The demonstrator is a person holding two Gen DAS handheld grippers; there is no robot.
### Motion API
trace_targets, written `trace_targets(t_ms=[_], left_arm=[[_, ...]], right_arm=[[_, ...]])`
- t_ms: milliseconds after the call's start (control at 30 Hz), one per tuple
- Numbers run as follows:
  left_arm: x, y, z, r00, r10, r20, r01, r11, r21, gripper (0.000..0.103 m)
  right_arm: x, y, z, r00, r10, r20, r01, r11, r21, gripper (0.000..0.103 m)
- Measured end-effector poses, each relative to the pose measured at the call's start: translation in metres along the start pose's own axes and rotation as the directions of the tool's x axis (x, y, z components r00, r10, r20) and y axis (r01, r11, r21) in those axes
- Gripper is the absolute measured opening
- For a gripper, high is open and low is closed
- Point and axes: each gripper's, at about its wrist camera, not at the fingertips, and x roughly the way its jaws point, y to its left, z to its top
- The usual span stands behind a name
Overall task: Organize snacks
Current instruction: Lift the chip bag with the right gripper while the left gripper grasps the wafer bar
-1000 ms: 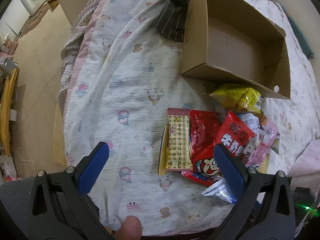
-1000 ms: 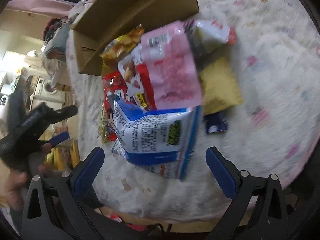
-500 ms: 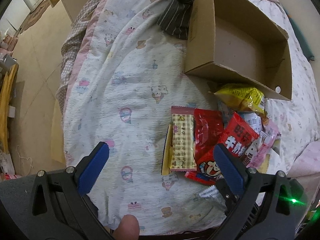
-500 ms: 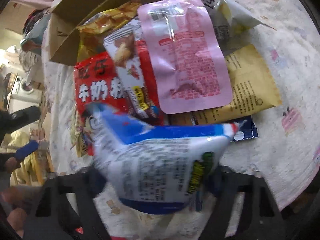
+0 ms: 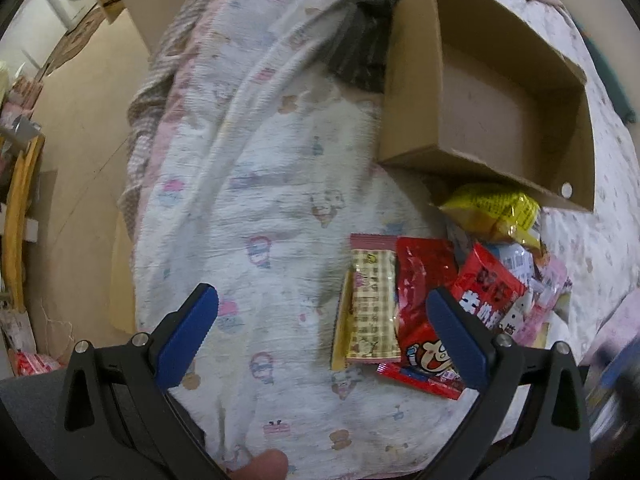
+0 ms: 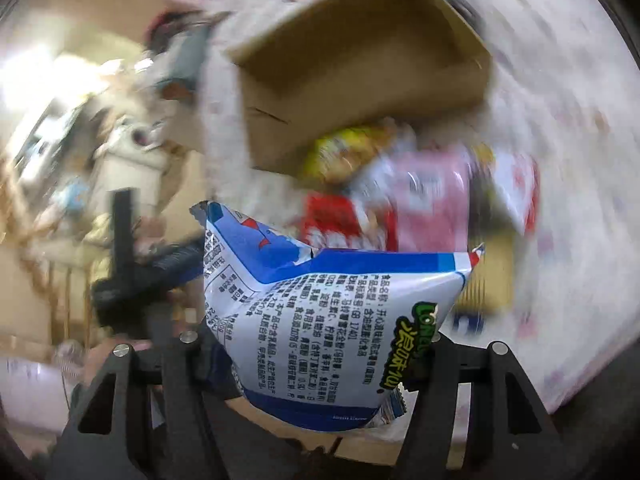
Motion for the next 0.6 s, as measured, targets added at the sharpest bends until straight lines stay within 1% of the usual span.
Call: trace_targets(t_ms=[33, 67, 133, 167, 200, 233, 267, 367, 433, 467, 500, 533, 600], left_arm=[[0.002, -0.003, -0.001, 1.000, 0.009, 0.009, -0.009, 1.000, 0.009, 0.103], [0.005, -0.006, 0.000, 1.000, 0.017, 0.010, -0.018, 1.000, 0.017, 0.103], [0.013, -0.011, 0.001, 1.000, 0.013, -0.012, -0.012, 0.999, 0.032, 0.103], [0.017, -0.012, 0.002, 1.000, 0.009, -0.025, -0.009, 0.999, 0.035, 0.102], [0.023, -0.014, 0.004, 0.999, -0.001, -0.039, 0.003, 0.999, 0.038, 0.099], [0.028, -0.015, 0.004, 0.998, -0.008, -0.057, 0.010, 0.999, 0.038, 0.089], [0.032, -0.016, 0.005, 0.998, -0.012, -0.070, 0.014, 0.999, 0.038, 0.081], [0.046, -0.023, 0.006, 0.993, -0.039, -0.107, 0.045, 0.997, 0.055, 0.078], [0.048, -0.027, 0.006, 0.995, -0.019, -0.098, 0.026, 0.997, 0.077, 0.075], [0.050, -0.028, 0.006, 0.995, -0.015, -0.098, 0.024, 0.996, 0.086, 0.071], [0.053, -0.029, 0.006, 0.994, -0.017, -0.105, 0.027, 0.996, 0.091, 0.068], [0.056, -0.030, 0.005, 0.993, -0.020, -0.114, 0.031, 0.995, 0.096, 0.062], [0.062, -0.032, 0.002, 0.993, -0.006, -0.121, 0.020, 0.994, 0.111, 0.060]], right_arm=[[-0.009, 0.000, 0.011, 0.999, -0.033, 0.037, 0.035, 0.998, -0.046, 0.064], [-0.013, -0.002, 0.017, 0.998, -0.045, 0.047, 0.048, 0.997, -0.067, 0.064], [-0.016, -0.012, 0.034, 0.998, -0.040, 0.054, 0.045, 0.994, -0.096, 0.064], [-0.014, -0.015, 0.036, 0.997, -0.044, 0.058, 0.050, 0.994, -0.099, 0.064], [-0.013, -0.020, 0.039, 0.997, -0.051, 0.061, 0.058, 0.993, -0.105, 0.064], [-0.014, -0.026, 0.041, 0.996, -0.057, 0.065, 0.063, 0.992, -0.105, 0.064], [-0.014, -0.033, 0.040, 0.996, -0.058, 0.072, 0.065, 0.993, -0.097, 0.064], [-0.005, -0.051, 0.039, 0.996, -0.039, 0.074, 0.043, 0.998, -0.043, 0.064], [-0.010, -0.063, 0.032, 0.998, -0.035, 0.055, 0.035, 0.999, 0.011, 0.064], [-0.011, -0.069, 0.033, 0.999, -0.028, 0.045, 0.027, 0.999, 0.031, 0.064], [-0.013, -0.073, 0.034, 0.998, -0.019, 0.053, 0.017, 0.999, 0.052, 0.064], [-0.016, -0.077, 0.034, 0.998, -0.014, 0.060, 0.010, 0.998, 0.064, 0.064], [-0.019, -0.082, 0.033, 0.998, -0.006, 0.065, 0.001, 0.997, 0.080, 0.064]])
